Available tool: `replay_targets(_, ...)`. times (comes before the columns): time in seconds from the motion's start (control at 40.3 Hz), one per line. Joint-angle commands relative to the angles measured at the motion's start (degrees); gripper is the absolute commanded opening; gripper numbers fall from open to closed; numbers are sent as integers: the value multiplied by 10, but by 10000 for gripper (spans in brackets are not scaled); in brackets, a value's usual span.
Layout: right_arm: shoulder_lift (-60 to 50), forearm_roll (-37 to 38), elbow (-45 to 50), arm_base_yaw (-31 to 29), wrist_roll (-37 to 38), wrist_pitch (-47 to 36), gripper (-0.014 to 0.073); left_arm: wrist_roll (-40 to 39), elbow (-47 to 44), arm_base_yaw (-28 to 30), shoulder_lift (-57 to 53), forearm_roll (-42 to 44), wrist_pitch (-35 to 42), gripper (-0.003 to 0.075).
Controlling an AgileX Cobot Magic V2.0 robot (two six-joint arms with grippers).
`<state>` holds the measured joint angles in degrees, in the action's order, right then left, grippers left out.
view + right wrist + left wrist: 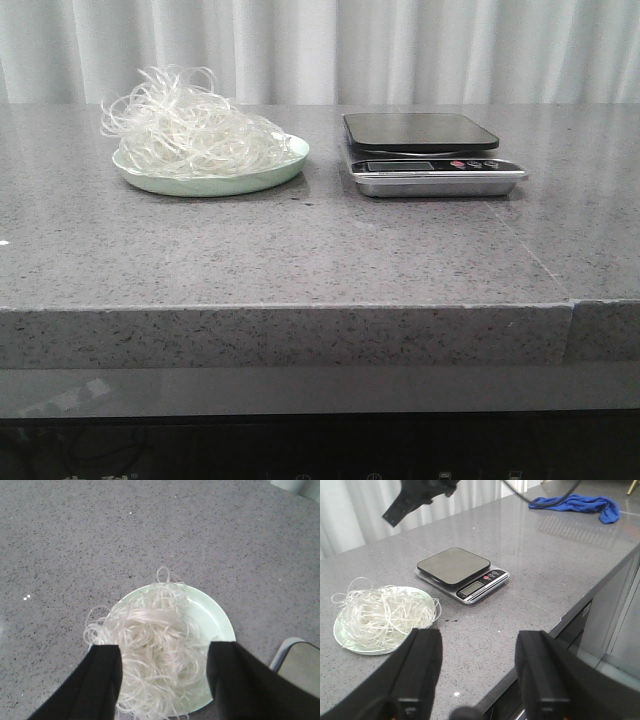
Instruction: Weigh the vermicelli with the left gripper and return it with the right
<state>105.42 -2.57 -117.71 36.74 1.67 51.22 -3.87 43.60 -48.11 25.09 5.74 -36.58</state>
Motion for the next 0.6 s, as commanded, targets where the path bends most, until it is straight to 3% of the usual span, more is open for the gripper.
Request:
replay_targets(0.0, -78, 10, 40, -4, 2, -55, 497, -4, 14, -4, 5, -4, 41, 427)
replay_targets(0.223, -207, 31, 204, -4, 2, -105, 497, -4, 14, -4, 5, -4, 41, 427)
replay_targets(0.57, -421, 45, 450, -4, 2, -102, 497, -4, 14, -4, 5, -4, 41, 427)
